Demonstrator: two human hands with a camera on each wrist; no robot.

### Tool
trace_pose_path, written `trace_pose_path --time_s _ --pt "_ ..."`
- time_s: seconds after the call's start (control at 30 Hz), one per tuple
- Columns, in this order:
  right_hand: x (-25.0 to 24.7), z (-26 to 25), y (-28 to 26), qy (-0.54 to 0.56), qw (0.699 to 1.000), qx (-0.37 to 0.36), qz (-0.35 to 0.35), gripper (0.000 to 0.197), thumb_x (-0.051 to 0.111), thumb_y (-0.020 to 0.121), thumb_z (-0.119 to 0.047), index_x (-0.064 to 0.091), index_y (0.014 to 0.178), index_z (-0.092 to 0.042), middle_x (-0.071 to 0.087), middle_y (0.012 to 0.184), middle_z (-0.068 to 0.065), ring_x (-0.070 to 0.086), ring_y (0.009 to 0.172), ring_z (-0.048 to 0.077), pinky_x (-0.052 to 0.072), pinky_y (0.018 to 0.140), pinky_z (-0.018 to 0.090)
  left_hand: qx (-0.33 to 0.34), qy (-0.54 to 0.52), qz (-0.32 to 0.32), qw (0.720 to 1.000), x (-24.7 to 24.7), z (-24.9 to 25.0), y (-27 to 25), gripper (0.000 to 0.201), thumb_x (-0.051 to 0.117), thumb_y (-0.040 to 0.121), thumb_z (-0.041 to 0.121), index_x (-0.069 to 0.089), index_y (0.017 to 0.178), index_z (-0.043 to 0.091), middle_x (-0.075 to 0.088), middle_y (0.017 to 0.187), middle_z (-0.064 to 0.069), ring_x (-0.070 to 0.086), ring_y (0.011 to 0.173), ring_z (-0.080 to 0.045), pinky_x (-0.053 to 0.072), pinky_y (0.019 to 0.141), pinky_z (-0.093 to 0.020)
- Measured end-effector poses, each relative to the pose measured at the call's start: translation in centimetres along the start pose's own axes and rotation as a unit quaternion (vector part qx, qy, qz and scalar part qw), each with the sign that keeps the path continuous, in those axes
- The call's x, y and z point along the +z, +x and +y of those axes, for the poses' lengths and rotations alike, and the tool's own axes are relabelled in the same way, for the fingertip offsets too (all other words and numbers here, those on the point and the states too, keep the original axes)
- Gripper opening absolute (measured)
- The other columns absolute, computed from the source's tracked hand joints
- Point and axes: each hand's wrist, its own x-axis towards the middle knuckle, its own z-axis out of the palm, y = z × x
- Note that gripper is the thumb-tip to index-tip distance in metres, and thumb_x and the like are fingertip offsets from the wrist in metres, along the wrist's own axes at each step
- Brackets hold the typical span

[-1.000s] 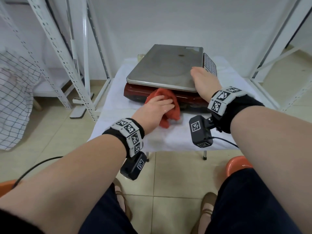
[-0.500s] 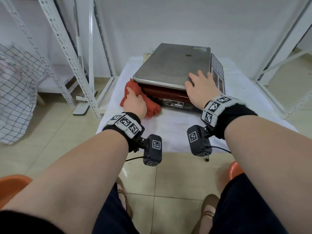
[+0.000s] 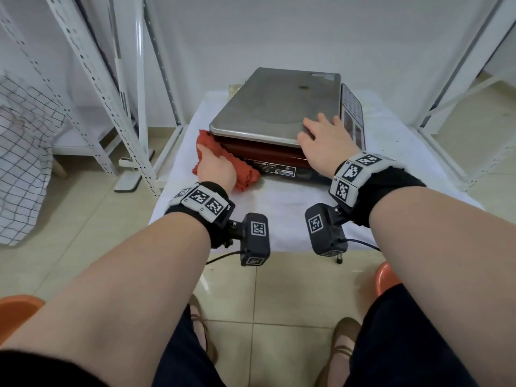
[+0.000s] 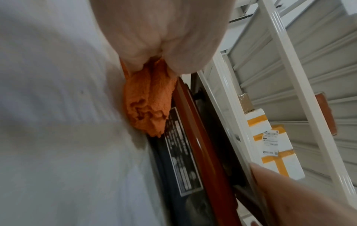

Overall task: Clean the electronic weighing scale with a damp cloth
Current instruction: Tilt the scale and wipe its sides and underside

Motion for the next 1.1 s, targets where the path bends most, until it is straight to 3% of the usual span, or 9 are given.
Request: trace_pose_path --time_s 0.17,0.23,0.37,0.43,0.7,0.8,0.97,1.03,1.1 --pt "0.2 0.2 0.1 0.005 1.0 0.001 0.016 0.044 0.029 0.096 -0.036 0.043 0.134 -0.018 0.038 0.141 0.01 0.024 0.136 0.035 0.025 0.11 0.052 -0.009 -0.032 -0.101 0.994 2.0 0.4 -3.1 0.089 0.061 0.072 0.01 0.014 0.148 0.011 0.044 0.132 -0.023 0.057 0.105 -0.041 0.053 0.085 -0.046" --pt "0.1 0.2 0.1 0.002 1.0 -0.003 0.016 0.045 0.029 0.096 -0.037 0.044 0.135 -0.018 0.038 0.142 0.009 0.025 0.136 0.034 0.026 0.11 0.052 -0.013 -0.028 -0.105 0.994 1.8 0.2 -3.0 0.082 0.058 0.077 0.008 0.016 0.148 0.008 0.047 0.132 -0.025 0.058 0.102 -0.037 0.054 0.081 -0.041" --pt "-0.2 0.1 -0.1 -0.002 1.0 -0.008 0.01 0.047 0.029 0.097 -0.037 0.039 0.141 -0.021 0.031 0.15 0.006 0.019 0.14 0.031 0.022 0.113 0.051 -0.024 0.033 -0.029 0.999 0.8 0.5 -1.6 0.057 0.036 0.094 0.007 0.017 0.147 0.001 0.044 0.139 -0.021 0.044 0.126 -0.035 0.038 0.105 -0.042" --pt "-0.3 0.0 -0.3 -0.004 1.0 -0.007 0.004 0.048 0.029 0.098 -0.037 0.036 0.143 -0.022 0.027 0.153 0.005 0.015 0.142 0.03 0.019 0.114 0.048 -0.036 0.027 -0.019 0.999 0.7 0.8 -1.2 0.058 0.037 0.094 0.007 0.016 0.148 0.004 0.043 0.14 -0.022 0.044 0.127 -0.036 0.037 0.106 -0.043" --pt "-0.4 0.1 -0.1 -0.013 1.0 -0.016 0.015 0.044 0.031 0.098 -0.036 0.043 0.137 -0.019 0.038 0.142 0.007 0.027 0.134 0.031 0.026 0.108 0.046 -0.029 -0.054 -0.125 0.99 3.4 1.9 -4.8 0.057 0.05 0.088 -0.003 0.027 0.141 -0.001 0.056 0.119 -0.02 0.064 0.097 -0.035 0.056 0.081 -0.043" --pt "-0.5 0.2 -0.1 -0.021 1.0 -0.021 0.006 0.044 0.03 0.097 -0.037 0.042 0.137 -0.019 0.039 0.14 0.007 0.028 0.134 0.031 0.029 0.106 0.046 -0.018 -0.039 -0.081 0.996 3.0 1.6 -3.9 0.043 0.04 0.09 -0.005 0.038 0.133 -0.004 0.056 0.123 -0.017 0.057 0.112 -0.032 0.049 0.092 -0.034" --pt "-0.7 0.3 -0.1 -0.023 0.999 -0.025 -0.007 0.043 0.03 0.098 -0.036 0.042 0.136 -0.02 0.039 0.139 0.006 0.027 0.134 0.031 0.029 0.105 0.046 -0.031 -0.024 0.005 0.999 2.0 1.8 -2.6 0.049 0.04 0.086 0.0 0.036 0.134 -0.004 0.053 0.128 -0.02 0.053 0.116 -0.035 0.044 0.1 -0.042" --pt "-0.8 0.4 0.0 -0.024 0.999 -0.026 -0.011 0.042 0.03 0.097 -0.036 0.044 0.133 -0.019 0.041 0.136 0.007 0.03 0.131 0.031 0.031 0.103 0.046 -0.042 -0.033 -0.016 0.998 2.4 2.1 -2.5 0.047 0.042 0.086 0.001 0.036 0.133 -0.006 0.054 0.126 -0.021 0.057 0.111 -0.035 0.048 0.095 -0.043" --pt "-0.9 0.5 0.2 -0.029 0.999 -0.03 -0.013 0.039 0.031 0.096 -0.035 0.046 0.128 -0.018 0.045 0.128 0.006 0.035 0.124 0.03 0.033 0.1 0.046 -0.055 -0.059 -0.096 0.992 3.1 2.5 -3.5 0.041 0.047 0.088 -0.002 0.042 0.129 -0.007 0.06 0.117 -0.021 0.066 0.09 -0.027 0.058 0.076 -0.038"
